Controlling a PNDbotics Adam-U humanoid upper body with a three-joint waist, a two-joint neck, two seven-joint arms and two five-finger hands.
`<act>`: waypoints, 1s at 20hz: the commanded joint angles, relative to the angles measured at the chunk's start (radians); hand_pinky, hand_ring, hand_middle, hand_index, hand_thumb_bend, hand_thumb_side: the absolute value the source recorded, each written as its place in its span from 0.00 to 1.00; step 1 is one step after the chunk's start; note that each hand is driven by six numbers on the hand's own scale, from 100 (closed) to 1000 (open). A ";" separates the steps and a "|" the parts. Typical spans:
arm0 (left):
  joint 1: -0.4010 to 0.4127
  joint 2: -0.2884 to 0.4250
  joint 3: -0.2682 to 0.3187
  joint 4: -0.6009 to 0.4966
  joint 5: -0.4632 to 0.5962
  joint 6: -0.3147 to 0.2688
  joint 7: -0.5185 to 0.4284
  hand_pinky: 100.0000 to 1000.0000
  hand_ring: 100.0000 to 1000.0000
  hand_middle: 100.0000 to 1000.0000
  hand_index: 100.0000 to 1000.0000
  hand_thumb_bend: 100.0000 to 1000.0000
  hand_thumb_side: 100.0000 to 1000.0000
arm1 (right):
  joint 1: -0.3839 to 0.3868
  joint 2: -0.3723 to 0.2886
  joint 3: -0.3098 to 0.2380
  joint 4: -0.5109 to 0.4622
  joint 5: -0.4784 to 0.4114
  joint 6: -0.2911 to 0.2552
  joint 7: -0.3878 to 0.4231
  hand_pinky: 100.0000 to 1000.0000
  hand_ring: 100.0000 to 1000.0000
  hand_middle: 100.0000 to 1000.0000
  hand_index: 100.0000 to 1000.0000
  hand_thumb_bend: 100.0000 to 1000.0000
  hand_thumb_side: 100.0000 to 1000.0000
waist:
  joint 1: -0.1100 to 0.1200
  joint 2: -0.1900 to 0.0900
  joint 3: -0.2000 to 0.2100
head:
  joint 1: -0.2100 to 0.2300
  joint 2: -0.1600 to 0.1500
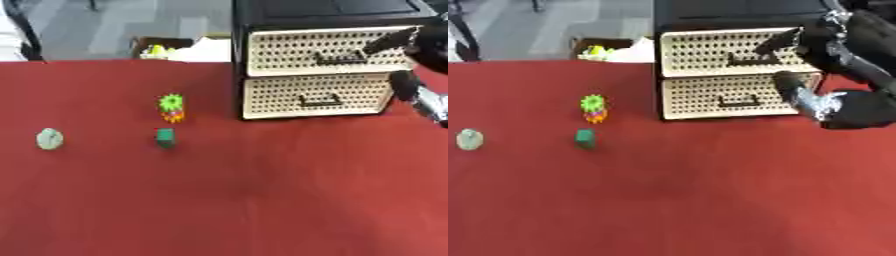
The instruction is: Pick up objects from table and place into drawer.
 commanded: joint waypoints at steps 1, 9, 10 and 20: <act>-0.015 0.012 0.000 -0.013 -0.003 0.000 -0.007 0.63 0.66 0.69 0.80 0.00 0.85 | -0.020 -0.032 -0.001 -0.014 0.006 0.007 0.022 0.00 0.00 0.00 0.78 0.00 1.00 | -0.004 -0.012 0.002 | -0.007 -0.009; -0.017 0.013 -0.003 -0.013 -0.003 0.001 -0.015 0.63 0.66 0.69 0.80 0.00 0.85 | -0.062 -0.044 0.003 -0.014 -0.011 0.061 0.060 0.00 0.00 0.00 0.78 0.00 1.00 | -0.006 -0.008 0.009 | -0.020 -0.012; -0.017 0.013 -0.004 -0.013 -0.003 0.002 -0.016 0.63 0.66 0.69 0.80 0.00 0.85 | -0.067 -0.045 0.003 -0.013 -0.009 0.069 0.060 0.00 0.00 0.00 0.78 0.00 1.00 | -0.007 -0.008 0.010 | -0.021 -0.012; -0.016 0.014 -0.006 -0.013 -0.002 0.002 -0.019 0.63 0.66 0.69 0.80 0.00 0.85 | -0.144 -0.053 0.027 0.096 0.031 0.089 0.083 0.00 0.00 0.00 0.76 0.00 1.00 | -0.009 -0.010 0.017 | -0.029 -0.014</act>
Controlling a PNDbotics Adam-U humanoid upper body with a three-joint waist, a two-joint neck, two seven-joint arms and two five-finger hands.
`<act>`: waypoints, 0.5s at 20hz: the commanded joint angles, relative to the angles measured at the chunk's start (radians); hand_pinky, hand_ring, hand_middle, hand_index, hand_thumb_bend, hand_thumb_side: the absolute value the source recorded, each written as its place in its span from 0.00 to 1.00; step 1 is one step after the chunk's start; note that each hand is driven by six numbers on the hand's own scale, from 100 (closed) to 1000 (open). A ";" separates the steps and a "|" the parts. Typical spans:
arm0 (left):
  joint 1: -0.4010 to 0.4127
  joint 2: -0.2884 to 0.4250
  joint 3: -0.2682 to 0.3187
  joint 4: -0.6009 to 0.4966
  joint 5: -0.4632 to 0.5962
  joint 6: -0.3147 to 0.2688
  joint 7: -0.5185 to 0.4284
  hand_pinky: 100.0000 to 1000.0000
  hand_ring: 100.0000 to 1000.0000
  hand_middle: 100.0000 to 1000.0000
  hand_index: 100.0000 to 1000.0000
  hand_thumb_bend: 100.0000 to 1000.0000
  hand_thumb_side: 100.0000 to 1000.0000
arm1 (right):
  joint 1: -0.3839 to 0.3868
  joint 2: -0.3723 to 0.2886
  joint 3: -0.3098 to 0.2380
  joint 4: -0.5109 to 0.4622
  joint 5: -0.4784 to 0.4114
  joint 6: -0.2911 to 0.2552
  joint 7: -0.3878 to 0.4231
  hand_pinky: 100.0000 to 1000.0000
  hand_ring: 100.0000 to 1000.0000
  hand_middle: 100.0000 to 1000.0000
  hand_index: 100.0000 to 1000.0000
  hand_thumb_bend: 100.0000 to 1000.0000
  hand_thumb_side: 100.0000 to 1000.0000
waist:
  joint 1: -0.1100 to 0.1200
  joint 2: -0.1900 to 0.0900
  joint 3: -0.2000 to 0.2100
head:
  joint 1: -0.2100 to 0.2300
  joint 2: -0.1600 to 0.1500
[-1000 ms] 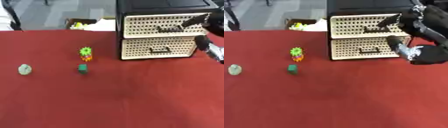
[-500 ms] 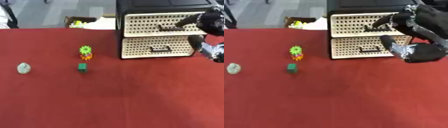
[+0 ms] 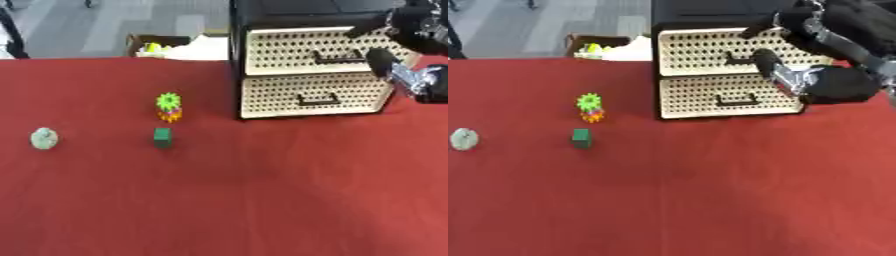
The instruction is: Pick up objects from table and place into drawer.
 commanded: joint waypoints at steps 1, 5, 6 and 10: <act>-0.011 0.014 0.000 -0.013 -0.001 0.000 -0.004 0.63 0.66 0.69 0.80 0.00 0.85 | -0.029 -0.043 -0.002 0.035 0.019 -0.003 0.008 0.00 0.00 0.00 0.76 0.00 1.00 | -0.003 -0.016 0.004 | -0.005 -0.010; -0.013 0.014 -0.001 -0.013 0.000 0.000 -0.005 0.63 0.66 0.69 0.80 0.00 0.85 | -0.048 -0.038 0.006 0.078 0.028 -0.012 0.024 0.00 0.00 0.00 0.77 0.00 1.00 | -0.005 -0.015 0.005 | -0.006 -0.013; -0.013 0.014 -0.001 -0.013 0.000 0.000 -0.005 0.63 0.66 0.69 0.80 0.00 0.85 | -0.052 -0.036 0.009 0.088 0.030 -0.014 0.026 0.00 0.00 0.00 0.77 0.00 1.00 | -0.005 -0.015 0.005 | -0.006 -0.014; -0.015 0.013 -0.002 -0.013 0.001 0.000 -0.006 0.63 0.66 0.69 0.80 0.00 0.85 | -0.062 -0.030 0.019 0.137 0.050 -0.021 0.032 0.00 0.00 0.00 0.77 0.00 1.00 | -0.006 -0.014 0.009 | -0.007 -0.017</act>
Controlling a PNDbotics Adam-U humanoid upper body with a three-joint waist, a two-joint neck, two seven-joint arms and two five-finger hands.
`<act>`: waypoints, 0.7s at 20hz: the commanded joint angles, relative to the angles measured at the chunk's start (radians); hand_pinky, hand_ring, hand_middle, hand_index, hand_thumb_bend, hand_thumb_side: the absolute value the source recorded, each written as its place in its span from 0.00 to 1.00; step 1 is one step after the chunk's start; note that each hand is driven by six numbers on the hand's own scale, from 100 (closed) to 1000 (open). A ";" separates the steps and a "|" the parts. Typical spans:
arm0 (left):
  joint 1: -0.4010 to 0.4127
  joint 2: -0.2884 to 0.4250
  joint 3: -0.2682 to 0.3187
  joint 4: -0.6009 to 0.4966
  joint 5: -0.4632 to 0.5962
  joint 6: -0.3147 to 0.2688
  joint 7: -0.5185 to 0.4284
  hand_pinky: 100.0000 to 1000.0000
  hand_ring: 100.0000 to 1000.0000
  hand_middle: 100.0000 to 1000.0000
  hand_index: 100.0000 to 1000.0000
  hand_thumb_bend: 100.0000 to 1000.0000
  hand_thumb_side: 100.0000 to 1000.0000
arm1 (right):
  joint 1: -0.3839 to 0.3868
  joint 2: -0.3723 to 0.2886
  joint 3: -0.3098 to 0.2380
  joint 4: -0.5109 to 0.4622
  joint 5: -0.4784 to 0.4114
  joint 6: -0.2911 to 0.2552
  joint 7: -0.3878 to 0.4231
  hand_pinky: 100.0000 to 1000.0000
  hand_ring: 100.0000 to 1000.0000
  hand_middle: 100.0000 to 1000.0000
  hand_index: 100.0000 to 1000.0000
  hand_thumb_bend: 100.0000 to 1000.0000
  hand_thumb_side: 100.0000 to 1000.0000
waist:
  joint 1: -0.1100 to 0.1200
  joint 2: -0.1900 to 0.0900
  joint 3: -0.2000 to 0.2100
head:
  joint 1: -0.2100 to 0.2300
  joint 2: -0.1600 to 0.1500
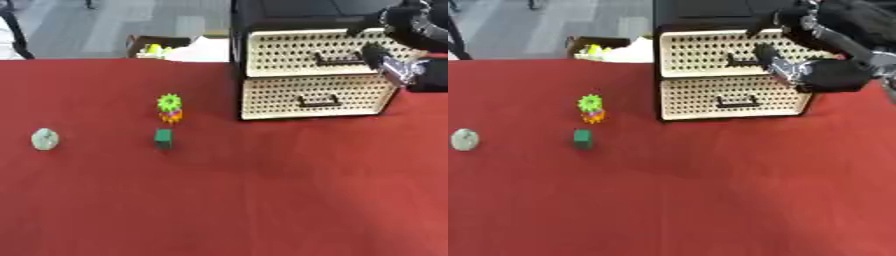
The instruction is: Pick up objects from table and place into drawer.
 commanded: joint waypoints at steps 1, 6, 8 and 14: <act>-0.014 0.013 -0.002 -0.013 0.001 0.000 -0.003 0.63 0.66 0.69 0.80 0.00 0.85 | -0.021 -0.026 -0.003 0.036 0.021 -0.007 0.006 0.00 0.00 0.00 0.76 0.00 1.00 | -0.001 -0.014 0.003 | -0.003 -0.013; -0.015 0.012 -0.001 -0.013 0.001 0.000 -0.002 0.63 0.66 0.69 0.80 0.00 0.85 | -0.023 -0.015 0.002 0.075 0.038 -0.018 0.010 0.00 0.00 0.00 0.76 0.00 1.00 | -0.002 -0.012 0.005 | -0.002 -0.015; -0.016 0.012 -0.001 -0.013 0.001 0.000 -0.002 0.63 0.66 0.69 0.80 0.00 0.85 | -0.026 -0.011 0.005 0.083 0.042 -0.019 0.012 0.00 0.00 0.00 0.76 0.00 1.00 | -0.003 -0.011 0.004 | -0.002 -0.015; -0.015 0.010 -0.002 -0.013 0.002 0.002 -0.004 0.63 0.66 0.69 0.80 0.00 0.85 | -0.050 0.004 0.016 0.137 0.070 -0.015 0.014 0.00 0.00 0.00 0.77 0.00 1.00 | -0.003 -0.011 0.009 | -0.007 -0.017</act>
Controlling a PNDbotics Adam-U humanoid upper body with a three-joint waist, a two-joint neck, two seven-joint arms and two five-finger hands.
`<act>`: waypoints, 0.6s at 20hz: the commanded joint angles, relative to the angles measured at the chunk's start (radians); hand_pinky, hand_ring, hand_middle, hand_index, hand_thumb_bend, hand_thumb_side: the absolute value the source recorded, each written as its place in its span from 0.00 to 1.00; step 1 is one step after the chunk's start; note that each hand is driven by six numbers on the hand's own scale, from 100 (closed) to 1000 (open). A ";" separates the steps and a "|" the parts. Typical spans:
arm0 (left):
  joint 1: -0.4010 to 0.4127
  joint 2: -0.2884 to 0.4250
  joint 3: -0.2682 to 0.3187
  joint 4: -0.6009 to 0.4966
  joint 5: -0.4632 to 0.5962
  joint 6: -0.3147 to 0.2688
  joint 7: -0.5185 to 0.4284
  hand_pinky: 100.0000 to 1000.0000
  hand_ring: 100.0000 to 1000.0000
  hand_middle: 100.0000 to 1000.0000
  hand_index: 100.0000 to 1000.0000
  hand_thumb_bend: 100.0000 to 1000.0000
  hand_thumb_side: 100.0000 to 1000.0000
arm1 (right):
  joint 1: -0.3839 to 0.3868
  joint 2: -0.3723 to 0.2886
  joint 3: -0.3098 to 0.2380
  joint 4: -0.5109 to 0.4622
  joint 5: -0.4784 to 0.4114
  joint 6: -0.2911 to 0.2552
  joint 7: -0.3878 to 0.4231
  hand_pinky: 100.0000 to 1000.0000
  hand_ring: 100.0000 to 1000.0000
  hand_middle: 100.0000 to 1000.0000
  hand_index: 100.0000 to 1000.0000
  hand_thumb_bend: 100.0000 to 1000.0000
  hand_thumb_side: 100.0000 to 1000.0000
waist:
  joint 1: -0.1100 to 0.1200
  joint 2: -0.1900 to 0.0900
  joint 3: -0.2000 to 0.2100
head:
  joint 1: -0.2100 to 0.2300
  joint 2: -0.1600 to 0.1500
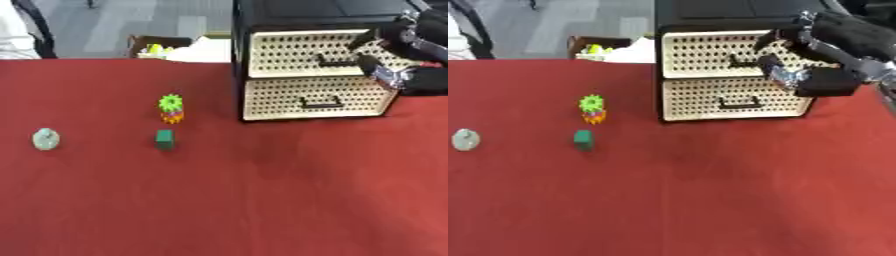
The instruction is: Pick up objects from table and place into drawer.
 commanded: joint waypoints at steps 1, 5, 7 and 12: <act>-0.010 0.010 -0.002 -0.013 0.002 0.002 -0.004 0.63 0.67 0.69 0.80 0.00 0.85 | -0.028 -0.015 -0.004 0.033 0.022 -0.001 0.000 0.00 0.00 0.00 0.77 0.00 1.00 | -0.002 -0.016 0.003 | -0.004 -0.011; -0.011 0.010 -0.003 -0.013 0.002 0.002 -0.005 0.63 0.67 0.69 0.80 0.00 0.85 | -0.050 -0.008 0.003 0.083 0.033 -0.016 -0.004 0.00 0.00 0.00 0.77 0.00 1.00 | -0.002 -0.015 0.004 | -0.006 -0.013; -0.011 0.010 -0.003 -0.013 0.002 0.002 -0.006 0.63 0.67 0.69 0.80 0.00 0.85 | -0.058 -0.008 0.005 0.099 0.030 -0.025 -0.010 0.00 0.00 0.00 0.77 0.00 1.00 | -0.003 -0.014 0.005 | -0.007 -0.013; -0.013 0.009 -0.004 -0.013 0.001 0.003 -0.009 0.63 0.67 0.69 0.80 0.00 0.85 | -0.079 -0.007 0.011 0.124 0.025 -0.038 -0.021 0.00 0.00 0.00 0.76 0.00 1.00 | -0.004 -0.011 0.008 | -0.017 -0.017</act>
